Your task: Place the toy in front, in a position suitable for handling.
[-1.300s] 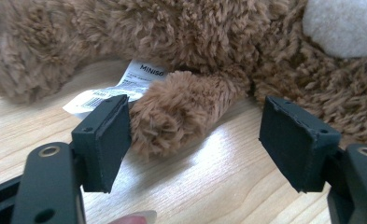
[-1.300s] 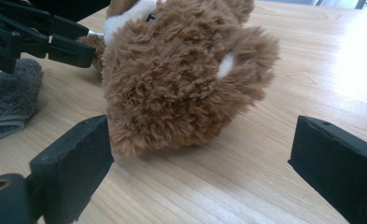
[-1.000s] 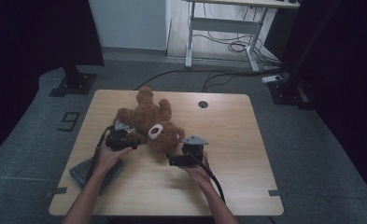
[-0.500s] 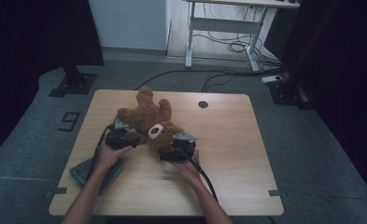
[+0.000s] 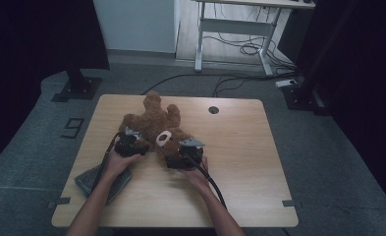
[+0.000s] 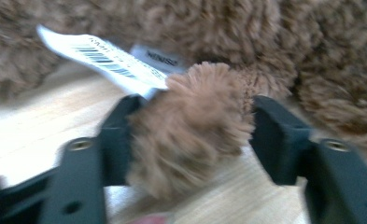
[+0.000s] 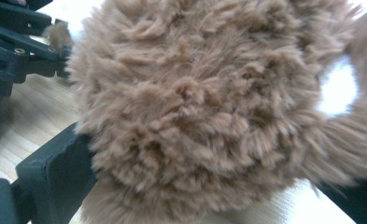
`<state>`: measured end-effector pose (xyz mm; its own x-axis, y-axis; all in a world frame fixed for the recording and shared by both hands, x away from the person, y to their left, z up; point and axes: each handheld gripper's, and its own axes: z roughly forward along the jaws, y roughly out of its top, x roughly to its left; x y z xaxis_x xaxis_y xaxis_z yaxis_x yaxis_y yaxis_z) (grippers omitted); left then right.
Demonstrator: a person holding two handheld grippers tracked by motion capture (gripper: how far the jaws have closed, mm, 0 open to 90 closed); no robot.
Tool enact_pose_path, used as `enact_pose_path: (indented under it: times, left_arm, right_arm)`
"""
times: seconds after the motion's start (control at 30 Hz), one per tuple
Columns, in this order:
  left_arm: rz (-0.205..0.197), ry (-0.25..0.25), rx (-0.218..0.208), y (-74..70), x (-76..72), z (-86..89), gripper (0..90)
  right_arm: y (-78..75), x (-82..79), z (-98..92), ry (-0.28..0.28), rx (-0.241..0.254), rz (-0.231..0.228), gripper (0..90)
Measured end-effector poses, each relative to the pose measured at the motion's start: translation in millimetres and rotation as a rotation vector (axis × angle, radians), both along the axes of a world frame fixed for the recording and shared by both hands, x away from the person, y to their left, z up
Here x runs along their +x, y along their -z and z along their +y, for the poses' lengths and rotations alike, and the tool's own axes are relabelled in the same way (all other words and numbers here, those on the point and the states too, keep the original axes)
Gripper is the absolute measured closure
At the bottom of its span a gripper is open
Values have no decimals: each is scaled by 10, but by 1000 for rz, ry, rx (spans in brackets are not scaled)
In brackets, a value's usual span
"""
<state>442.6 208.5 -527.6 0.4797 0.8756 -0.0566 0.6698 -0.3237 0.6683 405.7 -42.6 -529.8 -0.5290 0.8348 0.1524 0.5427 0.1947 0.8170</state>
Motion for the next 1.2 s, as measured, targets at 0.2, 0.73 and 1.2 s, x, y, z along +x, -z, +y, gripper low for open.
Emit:
enact_pose_path:
  times: [0.2,0.73,1.2]
  left_arm:
    - [5,42,-18,-49,-41,-25,647]
    - [-39,37,-31,-221,-133,-1,686]
    - [-100,67,-85,-492,-366,-99,714]
  right_arm:
    - [42,89,37,-5,10,27,39]
    - [-11,108,2,-62,-37,-37,465]
    - [-219,-6,-222,-83,-3,-153,523]
